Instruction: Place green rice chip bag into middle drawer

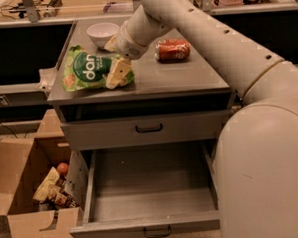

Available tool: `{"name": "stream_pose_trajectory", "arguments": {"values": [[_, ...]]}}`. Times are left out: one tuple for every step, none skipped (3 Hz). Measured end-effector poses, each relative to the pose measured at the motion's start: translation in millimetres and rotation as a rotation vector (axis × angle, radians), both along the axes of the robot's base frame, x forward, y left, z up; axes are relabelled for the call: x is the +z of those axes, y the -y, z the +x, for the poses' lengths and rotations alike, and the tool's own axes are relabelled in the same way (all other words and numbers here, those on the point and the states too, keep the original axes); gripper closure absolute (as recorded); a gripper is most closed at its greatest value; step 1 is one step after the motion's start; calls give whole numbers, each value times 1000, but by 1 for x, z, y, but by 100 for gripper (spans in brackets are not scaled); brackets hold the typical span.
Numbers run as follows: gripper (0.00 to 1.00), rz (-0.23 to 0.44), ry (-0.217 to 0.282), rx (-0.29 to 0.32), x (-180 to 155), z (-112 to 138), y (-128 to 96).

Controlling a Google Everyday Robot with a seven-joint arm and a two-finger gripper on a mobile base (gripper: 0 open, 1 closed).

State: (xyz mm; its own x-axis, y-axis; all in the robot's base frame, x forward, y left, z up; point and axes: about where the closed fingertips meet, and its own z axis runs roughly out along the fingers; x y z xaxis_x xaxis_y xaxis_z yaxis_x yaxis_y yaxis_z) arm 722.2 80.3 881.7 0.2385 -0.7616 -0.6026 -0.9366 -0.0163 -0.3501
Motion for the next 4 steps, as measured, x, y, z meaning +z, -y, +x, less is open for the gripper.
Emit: {"name": "stream_pose_trajectory", "arguments": {"values": [[43, 18, -19, 31, -7, -1, -16], [74, 70, 22, 115, 15, -26, -33], [97, 134, 119, 191, 59, -66, -31], [100, 236, 205, 246, 100, -107, -11]]}}
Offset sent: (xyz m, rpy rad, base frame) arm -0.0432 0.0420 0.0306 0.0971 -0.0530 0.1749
